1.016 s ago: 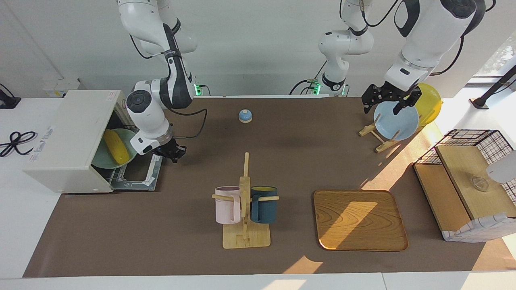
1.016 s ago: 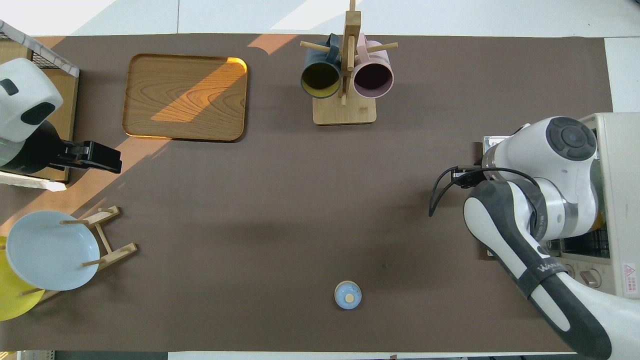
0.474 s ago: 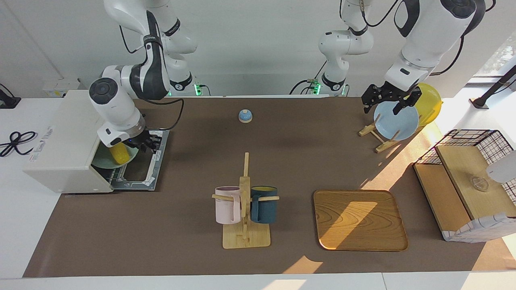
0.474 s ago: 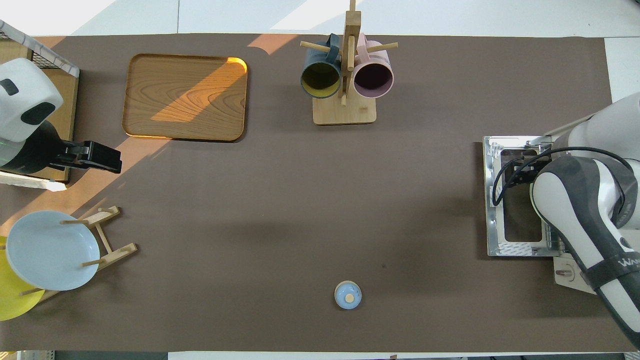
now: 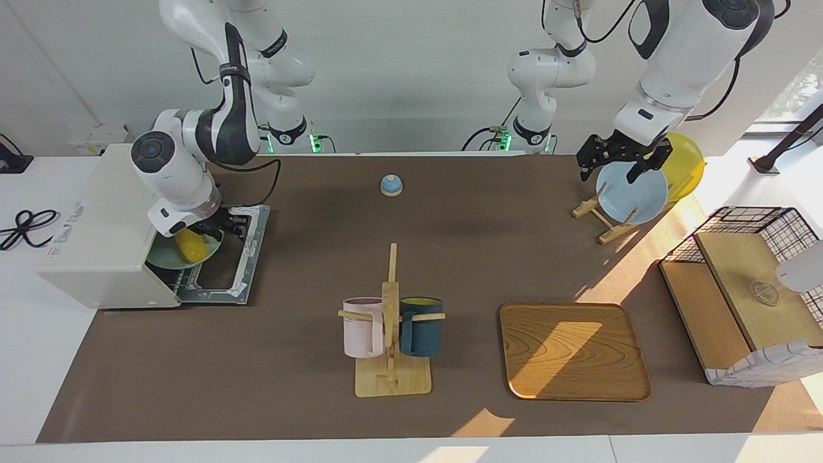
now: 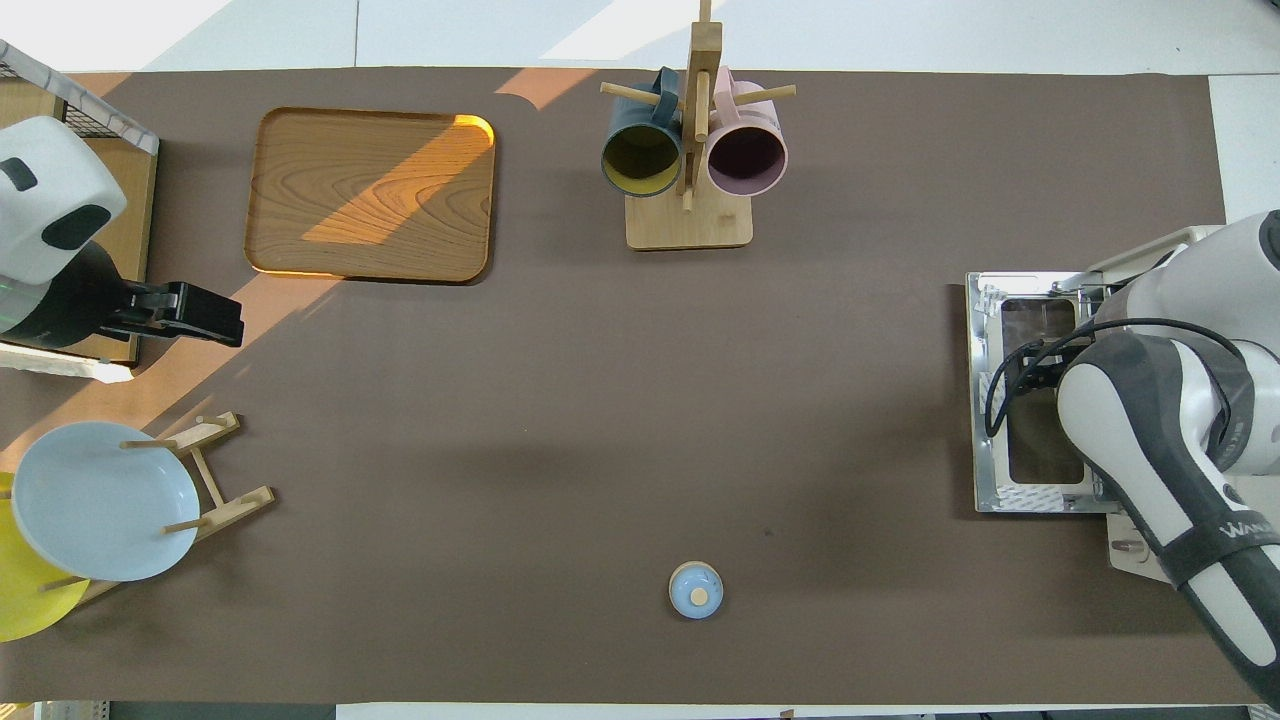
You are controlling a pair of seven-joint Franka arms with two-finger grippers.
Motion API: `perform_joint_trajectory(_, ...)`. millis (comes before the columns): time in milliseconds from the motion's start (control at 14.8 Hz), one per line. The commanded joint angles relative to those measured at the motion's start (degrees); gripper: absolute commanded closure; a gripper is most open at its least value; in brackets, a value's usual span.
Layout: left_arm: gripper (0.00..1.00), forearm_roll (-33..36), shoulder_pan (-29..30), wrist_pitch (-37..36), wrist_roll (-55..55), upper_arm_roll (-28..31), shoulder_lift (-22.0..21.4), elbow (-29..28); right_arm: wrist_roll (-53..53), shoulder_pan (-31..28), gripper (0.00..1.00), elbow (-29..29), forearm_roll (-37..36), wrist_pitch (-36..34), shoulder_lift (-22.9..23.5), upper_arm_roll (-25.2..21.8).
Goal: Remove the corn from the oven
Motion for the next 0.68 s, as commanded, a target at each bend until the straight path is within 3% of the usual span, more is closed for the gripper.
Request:
perform_joint_trajectory(0, 0.00, 0.9, 0.5, 0.2, 0.3, -0.5, -1.1, -1.0, -2.7, -1.6, 0.67, -3.0, -1.8, 1.4, -2.5, 0.4)
perform_joint_trajectory(68, 0.00, 0.9, 0.5, 0.2, 0.3, -0.5, -1.1, -1.0, -2.7, -1.6, 0.89, -3.2, -2.3, 1.4, -2.6, 0.5)
perform_joint_trajectory(135, 0.00, 0.9, 0.5, 0.2, 0.3, -0.4, -1.1, -1.0, -2.8, -1.6, 1.00, -3.5, -2.3, 1.3, -2.7, 0.5)
perform_joint_trajectory(339, 0.00, 0.9, 0.5, 0.2, 0.3, -0.4, -1.1, -1.0, -2.8, -0.8, 1.00, -3.2, -2.7, 1.4, -2.7, 0.9)
perform_joint_trajectory(610, 0.00, 0.9, 0.5, 0.2, 0.3, -0.5, -1.1, -1.0, 1.9, 7.7, 1.00, 0.5, -5.0, 1.3, -1.2, 1.1)
